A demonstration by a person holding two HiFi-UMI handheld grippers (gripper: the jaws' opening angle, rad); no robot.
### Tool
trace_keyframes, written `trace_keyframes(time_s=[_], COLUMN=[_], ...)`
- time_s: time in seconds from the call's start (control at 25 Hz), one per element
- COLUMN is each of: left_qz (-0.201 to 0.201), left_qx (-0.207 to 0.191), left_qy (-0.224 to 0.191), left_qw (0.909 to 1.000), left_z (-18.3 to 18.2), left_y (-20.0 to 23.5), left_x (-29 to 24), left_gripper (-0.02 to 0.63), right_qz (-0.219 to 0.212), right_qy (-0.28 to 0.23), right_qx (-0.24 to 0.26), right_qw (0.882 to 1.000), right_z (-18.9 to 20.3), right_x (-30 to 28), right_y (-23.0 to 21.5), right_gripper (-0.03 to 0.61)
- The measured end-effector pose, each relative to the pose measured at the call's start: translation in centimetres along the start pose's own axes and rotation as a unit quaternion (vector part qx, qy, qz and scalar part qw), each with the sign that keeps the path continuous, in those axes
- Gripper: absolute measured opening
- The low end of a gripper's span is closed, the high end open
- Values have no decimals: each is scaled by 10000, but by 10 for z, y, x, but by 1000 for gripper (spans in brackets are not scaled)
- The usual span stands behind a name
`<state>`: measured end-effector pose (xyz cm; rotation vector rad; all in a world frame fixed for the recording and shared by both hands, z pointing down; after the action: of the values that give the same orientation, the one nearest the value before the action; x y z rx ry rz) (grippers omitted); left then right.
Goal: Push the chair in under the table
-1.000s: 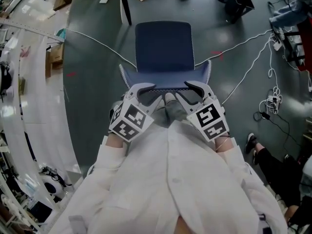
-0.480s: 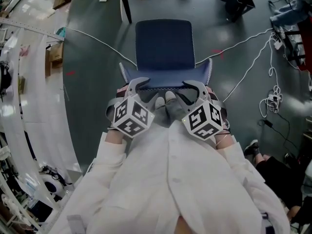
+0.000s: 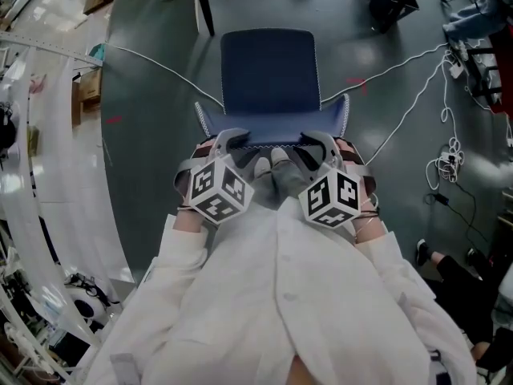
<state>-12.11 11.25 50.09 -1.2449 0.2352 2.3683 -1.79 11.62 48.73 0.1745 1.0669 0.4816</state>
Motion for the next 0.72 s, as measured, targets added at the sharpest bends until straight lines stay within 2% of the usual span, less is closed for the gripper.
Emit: trace_keyframes(time_s=[0.08,0.24,0.52,0.72], left_qz=[44,134,352,301], left_qx=[56,151,272,277], left_qy=[-8,26,134,90], left_qw=[10000,9998,9989,9991], left_z=[1,2,1,-1], left_y=[1,1,3,10], left_x=[-1,-2,-1,0], left_gripper=[149,140,137,137], right_qz=[29,102,-120,-38], right_qy=[38,138,163,147], right_qx=[14,-12,-289,-355], right_qw=[10000,9999,9994,9993], right_z=[0,0,-1,-4], right_x=[-1,-3,-4,-6], right_y=[0,1,-2,-8], right_gripper=[146,146,146,146])
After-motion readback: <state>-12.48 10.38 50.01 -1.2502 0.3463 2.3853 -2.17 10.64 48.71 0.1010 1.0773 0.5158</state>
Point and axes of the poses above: the fingertips, and each gripper's own axes: x backward along the fingers, y to its left, z out of its underside, the point moved 3 cm from there along x, backward along the fingers, and after that the axes turned 7 degrees about x, right-handed, at the moved point
